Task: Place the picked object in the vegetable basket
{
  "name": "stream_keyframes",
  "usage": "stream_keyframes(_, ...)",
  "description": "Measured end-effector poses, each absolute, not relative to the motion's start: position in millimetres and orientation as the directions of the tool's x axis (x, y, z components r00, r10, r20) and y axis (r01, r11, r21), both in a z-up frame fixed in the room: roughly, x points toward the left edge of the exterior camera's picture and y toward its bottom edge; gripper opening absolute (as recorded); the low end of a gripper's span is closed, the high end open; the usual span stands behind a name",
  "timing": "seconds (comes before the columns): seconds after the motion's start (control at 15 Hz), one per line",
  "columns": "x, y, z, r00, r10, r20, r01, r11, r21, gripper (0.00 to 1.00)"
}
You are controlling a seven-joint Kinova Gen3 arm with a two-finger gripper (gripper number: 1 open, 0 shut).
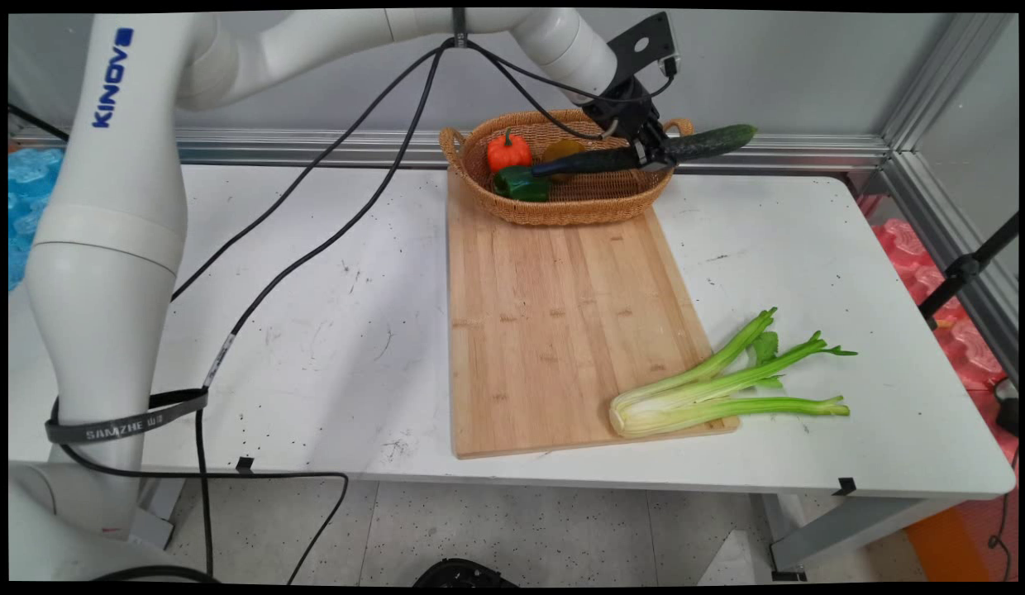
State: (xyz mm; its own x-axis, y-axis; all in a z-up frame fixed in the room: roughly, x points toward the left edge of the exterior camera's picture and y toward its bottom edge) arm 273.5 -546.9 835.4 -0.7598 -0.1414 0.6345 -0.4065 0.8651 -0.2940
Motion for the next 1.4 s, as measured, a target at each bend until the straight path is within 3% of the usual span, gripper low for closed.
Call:
stream_keyframes(0.67,275,-563,818,-0.767,-0.135,0.627,-0.39,0.874,-0.289,0.0)
stream_keyframes(1.4,286,-558,824,-0.79,-0.129,0.599,-0.364,0.885,-0.289,0.0)
